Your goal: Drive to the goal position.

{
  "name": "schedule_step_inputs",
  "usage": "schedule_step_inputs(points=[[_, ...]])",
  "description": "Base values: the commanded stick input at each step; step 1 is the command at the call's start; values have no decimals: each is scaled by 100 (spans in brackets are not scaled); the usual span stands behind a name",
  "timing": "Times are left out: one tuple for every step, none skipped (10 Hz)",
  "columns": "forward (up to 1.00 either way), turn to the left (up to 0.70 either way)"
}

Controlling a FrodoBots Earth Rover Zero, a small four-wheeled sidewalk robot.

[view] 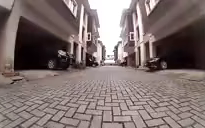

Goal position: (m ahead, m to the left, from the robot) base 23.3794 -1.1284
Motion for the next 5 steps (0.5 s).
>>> schedule_step_inputs(points=[[70, 0], [70, 0], [70, 0], [70, 0], [70, 0]])
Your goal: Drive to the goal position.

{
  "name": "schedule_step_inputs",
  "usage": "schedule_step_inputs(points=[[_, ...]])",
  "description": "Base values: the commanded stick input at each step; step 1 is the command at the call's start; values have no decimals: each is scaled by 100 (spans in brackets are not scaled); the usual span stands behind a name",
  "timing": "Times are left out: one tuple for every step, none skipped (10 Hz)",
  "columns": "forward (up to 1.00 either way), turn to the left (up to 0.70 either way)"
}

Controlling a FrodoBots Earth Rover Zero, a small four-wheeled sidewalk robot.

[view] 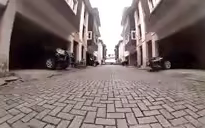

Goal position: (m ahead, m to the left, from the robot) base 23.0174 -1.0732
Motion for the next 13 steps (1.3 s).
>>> schedule_step_inputs(points=[[70, 0], [70, 0], [70, 0], [70, 0], [70, 0], [70, 0], [70, 0], [70, 0], [70, 0], [70, 0], [70, 0], [70, 0], [70, 0]])
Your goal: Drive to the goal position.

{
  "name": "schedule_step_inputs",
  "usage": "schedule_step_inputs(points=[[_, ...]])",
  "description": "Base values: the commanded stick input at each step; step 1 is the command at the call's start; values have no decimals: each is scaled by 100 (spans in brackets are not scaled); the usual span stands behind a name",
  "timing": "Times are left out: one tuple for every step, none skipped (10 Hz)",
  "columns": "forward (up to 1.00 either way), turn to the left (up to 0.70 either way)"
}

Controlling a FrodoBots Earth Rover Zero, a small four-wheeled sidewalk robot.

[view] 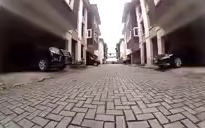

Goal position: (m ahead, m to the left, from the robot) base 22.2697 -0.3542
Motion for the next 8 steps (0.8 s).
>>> schedule_step_inputs(points=[[70, 0], [70, 0], [70, 0], [70, 0], [70, 0], [70, 0], [70, 0], [70, 0]])
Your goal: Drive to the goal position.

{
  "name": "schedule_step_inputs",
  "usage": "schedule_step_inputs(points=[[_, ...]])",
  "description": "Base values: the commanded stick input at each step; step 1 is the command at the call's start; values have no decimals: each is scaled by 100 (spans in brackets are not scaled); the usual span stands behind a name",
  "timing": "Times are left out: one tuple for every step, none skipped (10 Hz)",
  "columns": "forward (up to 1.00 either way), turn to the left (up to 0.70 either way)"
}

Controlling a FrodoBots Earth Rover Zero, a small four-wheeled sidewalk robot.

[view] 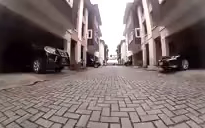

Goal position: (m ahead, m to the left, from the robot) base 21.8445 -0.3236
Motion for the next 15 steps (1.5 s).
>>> schedule_step_inputs(points=[[70, 0], [70, 0], [70, 0], [70, 0], [70, 0], [70, 0], [70, 0], [70, 0], [70, 0], [70, 0], [70, 0], [70, 0], [70, 0], [70, 0], [70, 0]])
